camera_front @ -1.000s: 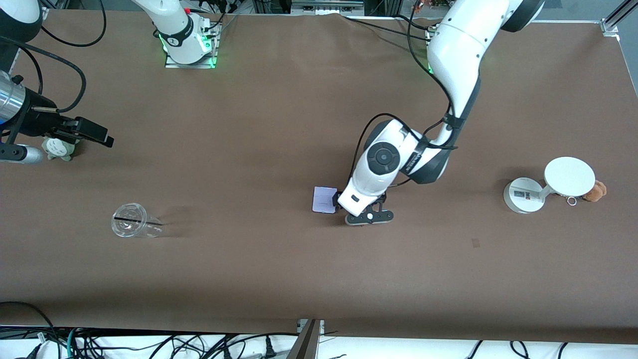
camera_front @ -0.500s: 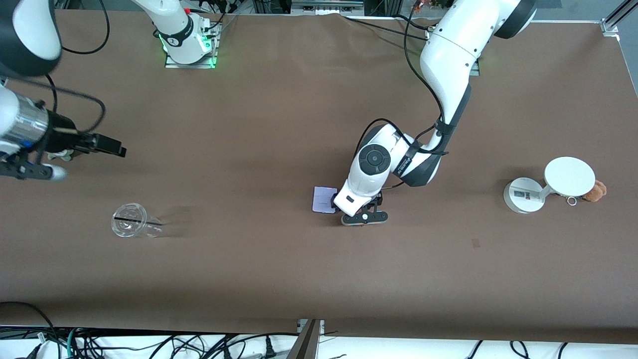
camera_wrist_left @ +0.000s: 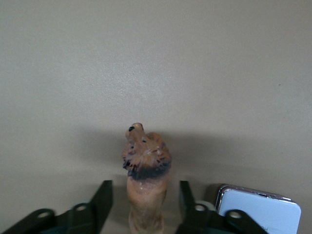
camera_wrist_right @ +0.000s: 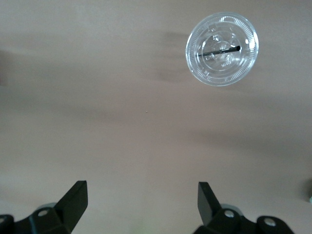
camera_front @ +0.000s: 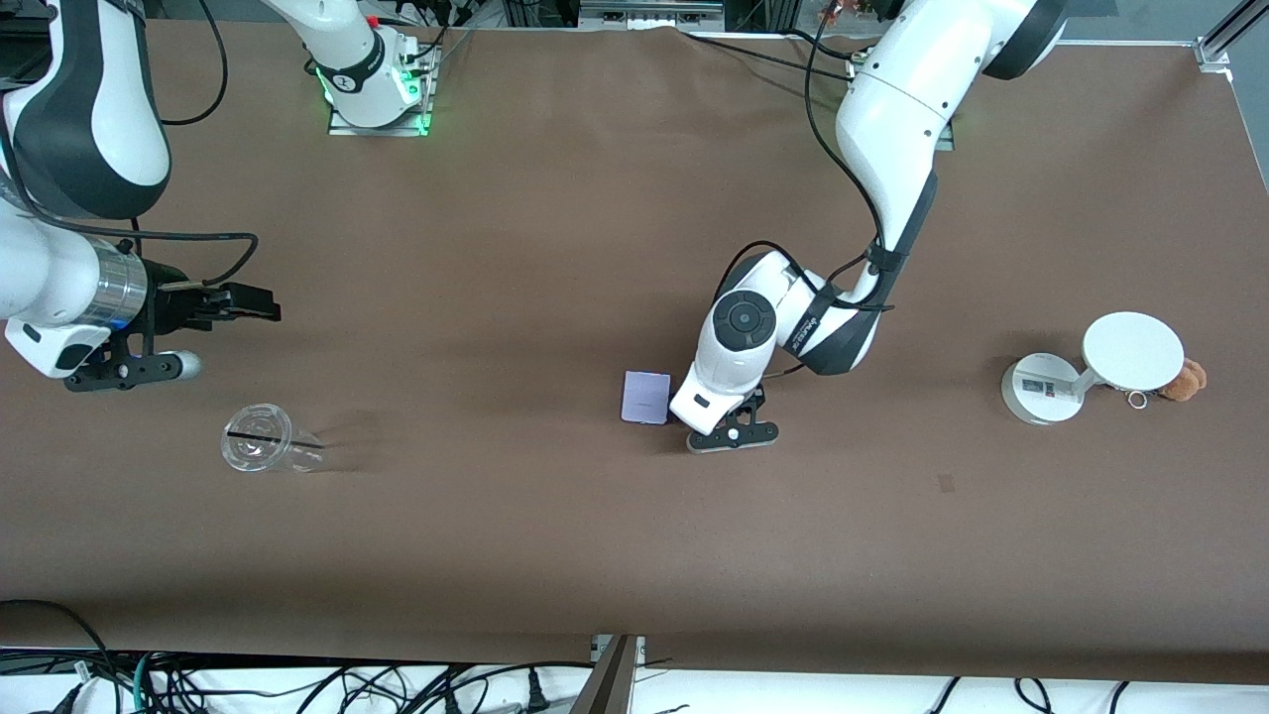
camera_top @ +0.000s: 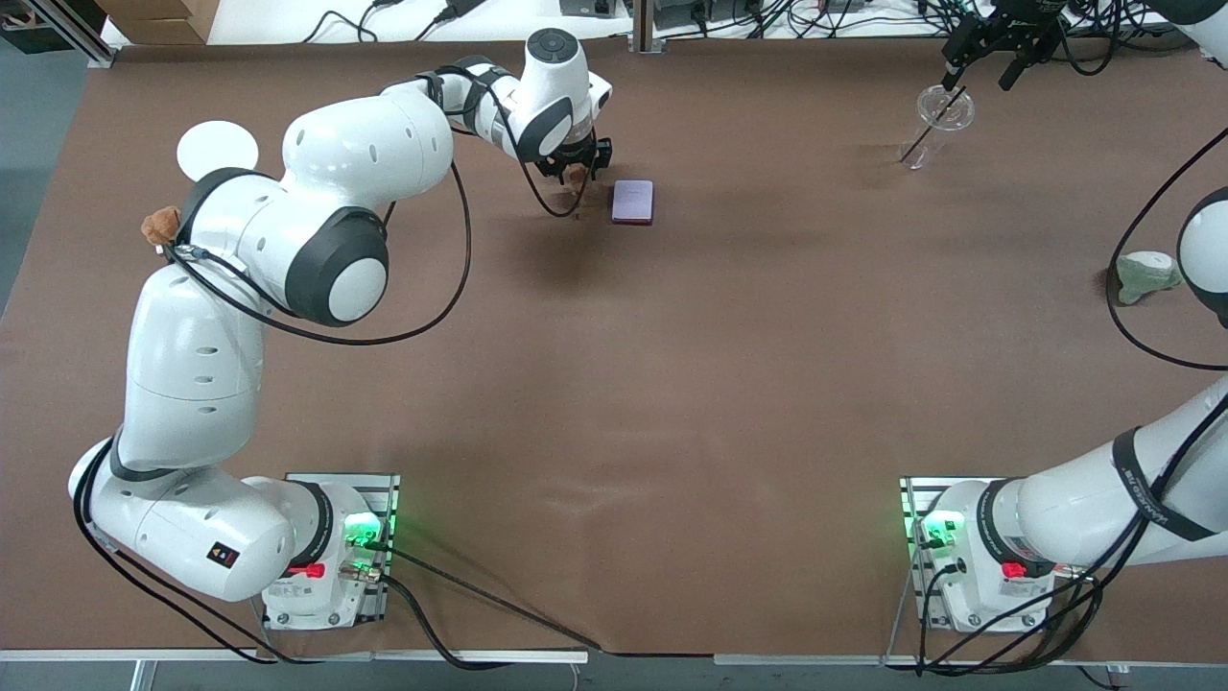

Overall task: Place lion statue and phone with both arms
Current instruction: 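Carry the lion toward the white lamp while the right gripper reaches the phone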

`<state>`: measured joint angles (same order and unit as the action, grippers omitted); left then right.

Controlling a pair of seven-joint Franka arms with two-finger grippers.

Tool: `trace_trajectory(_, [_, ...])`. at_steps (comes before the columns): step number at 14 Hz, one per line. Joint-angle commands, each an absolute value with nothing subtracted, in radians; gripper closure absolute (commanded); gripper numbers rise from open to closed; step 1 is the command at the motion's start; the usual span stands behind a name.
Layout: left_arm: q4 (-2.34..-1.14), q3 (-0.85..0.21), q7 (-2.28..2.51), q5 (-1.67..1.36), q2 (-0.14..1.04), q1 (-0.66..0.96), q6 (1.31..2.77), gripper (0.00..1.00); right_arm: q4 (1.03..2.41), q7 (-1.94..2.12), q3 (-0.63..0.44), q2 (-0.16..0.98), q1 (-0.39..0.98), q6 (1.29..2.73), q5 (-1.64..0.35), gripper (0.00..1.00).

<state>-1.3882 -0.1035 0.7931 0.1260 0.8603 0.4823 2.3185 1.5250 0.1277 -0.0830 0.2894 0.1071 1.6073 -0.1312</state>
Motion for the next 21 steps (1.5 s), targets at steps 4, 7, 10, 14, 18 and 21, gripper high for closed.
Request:
trace_trajectory(4, [-1.411, -0.1, 0.787, 0.163, 0.796, 0.416, 2.309, 1.0, 1.439, 0.08, -0.075, 0.336, 0.193, 1.609, -0.129, 0.0])
trace_trajectory(7, [-1.602, -0.101, 0.744, 0.152, 0.655, 0.341, 2.324, 1.0, 1.355, -0.044, -0.075, 0.4, 0.241, 1.611, -0.143, 0.0])
trace_trajectory(10, [-1.759, -0.101, 0.617, 0.15, 0.54, 0.258, 2.325, 1.0, 1.309, -0.176, -0.075, 0.44, 0.308, 1.614, -0.161, 0.0])
trace_trajectory(14, [-1.981, -0.084, 0.569, 0.164, 0.399, 0.183, 2.391, 1.0, 1.304, -0.349, -0.075, 0.506, 0.397, 1.748, -0.167, 0.0])
trace_trajectory(18, [-2.176, 0.012, 0.277, 0.164, 0.301, 0.092, 2.534, 1.0, 1.302, -0.51, -0.075, 0.67, 0.506, 2.027, -0.181, 0.0])
trace_trajectory(21, [-2.244, 0.093, 0.117, 0.153, 0.298, 0.063, 2.643, 1.0, 1.301, -0.648, -0.075, 0.751, 0.58, 2.147, -0.17, 0.0])
